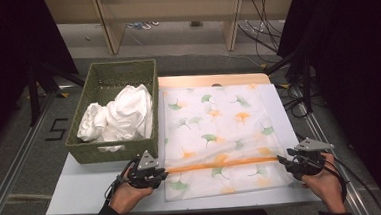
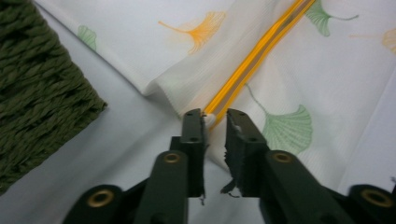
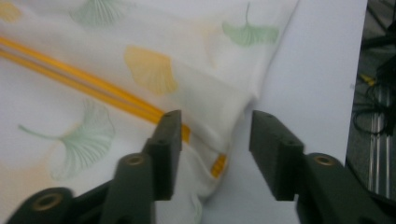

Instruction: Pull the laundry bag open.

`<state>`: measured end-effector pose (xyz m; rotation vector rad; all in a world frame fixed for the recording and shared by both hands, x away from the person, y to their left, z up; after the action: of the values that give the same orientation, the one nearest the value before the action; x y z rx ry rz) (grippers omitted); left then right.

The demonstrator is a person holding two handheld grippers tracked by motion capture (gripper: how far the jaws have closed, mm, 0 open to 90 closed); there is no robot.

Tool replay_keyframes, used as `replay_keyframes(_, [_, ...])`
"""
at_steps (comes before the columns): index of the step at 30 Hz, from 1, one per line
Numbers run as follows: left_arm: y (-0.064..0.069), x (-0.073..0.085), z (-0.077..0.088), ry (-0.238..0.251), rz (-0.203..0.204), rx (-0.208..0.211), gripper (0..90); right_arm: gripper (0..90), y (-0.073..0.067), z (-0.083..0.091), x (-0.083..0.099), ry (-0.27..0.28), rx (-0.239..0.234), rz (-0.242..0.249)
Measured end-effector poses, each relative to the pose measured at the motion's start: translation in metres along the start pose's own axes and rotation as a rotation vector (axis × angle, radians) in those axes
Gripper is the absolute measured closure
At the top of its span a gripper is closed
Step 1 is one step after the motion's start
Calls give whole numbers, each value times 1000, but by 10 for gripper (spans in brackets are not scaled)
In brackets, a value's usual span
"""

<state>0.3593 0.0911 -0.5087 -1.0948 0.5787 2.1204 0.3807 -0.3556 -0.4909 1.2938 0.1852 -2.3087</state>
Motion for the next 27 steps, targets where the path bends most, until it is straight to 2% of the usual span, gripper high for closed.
replay_keyframes(1, [1,-1,0,1,-4,-5,696,464,-3,0,-5,26,5,-1])
replay_keyframes(3, [5,-1,0,0,-6,12,595,434,-11,1,-15,62,-14,1])
replay_keyframes(4, [7,0,0,-4,-15,22,551,419,-15,0,-20,82,-32,1])
replay_keyframes(7, [12,-1,0,-1,-13,10,433,394,-32,-4,-33,117,-89,20])
replay_keyframes(8, [12,-1,1,0,-7,-5,402,382,-35,-7,-37,134,-103,47])
replay_keyframes(9, [12,-2,2,3,-15,0,377,379,-40,-10,-40,140,-114,47])
replay_keyframes(10, [12,-3,3,7,-7,-11,359,378,-46,-15,-44,145,-143,63])
replay_keyframes(12, [10,-3,4,20,0,-35,334,374,-57,-24,-50,148,-180,58])
replay_keyframes(13, [8,-4,6,20,-6,-50,318,372,-60,-30,-54,159,-197,84])
replay_keyframes(14, [6,-4,7,16,-12,-50,309,367,-65,-36,-57,153,-219,87])
replay_keyframes(15, [6,-4,8,36,9,-62,307,363,-71,-41,-59,145,-228,88])
replay_keyframes(16, [5,-4,9,29,1,-50,300,363,-76,-49,-61,142,-241,117])
replay_keyframes(20, [5,-5,9,39,6,-52,290,362,-89,-68,-62,115,-266,140])
replay_keyframes(22, [5,-6,7,46,5,-55,288,362,-97,-78,-62,95,-295,176])
replay_keyframes(24, [5,-6,8,37,-6,-45,287,351,-105,-85,-61,84,-311,193])
replay_keyframes(25, [6,-7,7,45,1,-62,285,351,-110,-88,-60,70,-329,202])
replay_keyframes(27, [6,-6,5,43,-6,-48,282,341,-116,-92,-56,52,-345,226])
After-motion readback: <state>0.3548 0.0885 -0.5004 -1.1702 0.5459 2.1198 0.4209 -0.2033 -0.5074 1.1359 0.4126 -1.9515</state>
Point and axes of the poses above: each handheld gripper's, and its own axes: z roughly backward along the jaws, x roughly out of its underside, y roughly to its right, the point moved 5 cm from there along -z, roughly forward along the jaws, and after that the axes turned 10 degrees about y, right-handed, at the moved point
